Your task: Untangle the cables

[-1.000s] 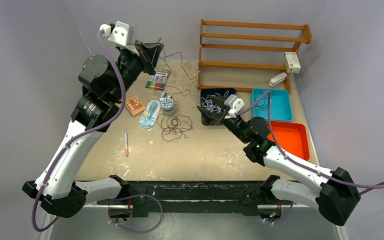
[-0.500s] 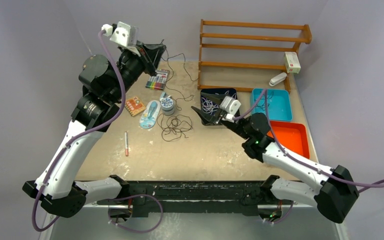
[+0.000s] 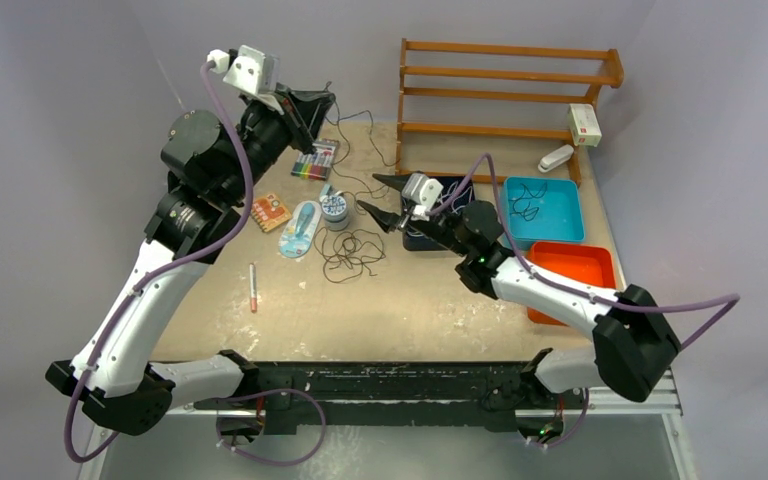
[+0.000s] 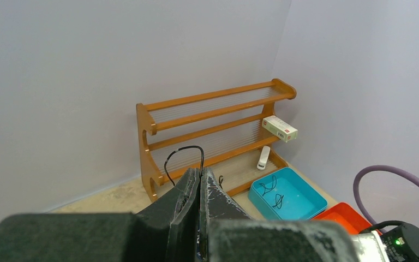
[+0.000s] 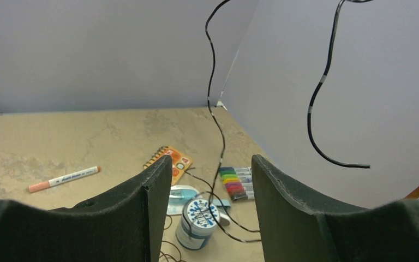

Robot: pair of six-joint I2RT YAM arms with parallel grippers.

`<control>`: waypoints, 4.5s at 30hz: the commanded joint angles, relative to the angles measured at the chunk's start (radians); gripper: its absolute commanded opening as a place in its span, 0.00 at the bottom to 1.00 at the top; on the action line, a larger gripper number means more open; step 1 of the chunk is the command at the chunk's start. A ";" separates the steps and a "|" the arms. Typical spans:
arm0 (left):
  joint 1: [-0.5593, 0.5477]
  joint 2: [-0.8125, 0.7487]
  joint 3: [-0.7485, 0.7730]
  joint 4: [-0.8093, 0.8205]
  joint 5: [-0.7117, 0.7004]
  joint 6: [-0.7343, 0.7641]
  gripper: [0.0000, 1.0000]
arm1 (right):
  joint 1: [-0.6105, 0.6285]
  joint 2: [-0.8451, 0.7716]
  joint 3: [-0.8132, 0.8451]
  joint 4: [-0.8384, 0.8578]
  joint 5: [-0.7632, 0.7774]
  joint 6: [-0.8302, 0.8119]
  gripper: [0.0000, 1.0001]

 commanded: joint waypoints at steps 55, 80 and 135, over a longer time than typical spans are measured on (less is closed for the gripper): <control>-0.001 -0.082 -0.218 0.107 0.027 -0.119 0.39 | 0.000 -0.167 0.121 -0.217 0.554 0.183 0.00; -0.001 -0.051 -0.291 0.108 -0.009 -0.116 0.40 | -0.002 -0.437 0.006 -0.458 1.389 0.303 0.00; 0.000 0.036 -0.304 0.104 -0.027 -0.109 0.40 | -0.325 -0.264 0.300 -2.069 1.874 1.868 0.00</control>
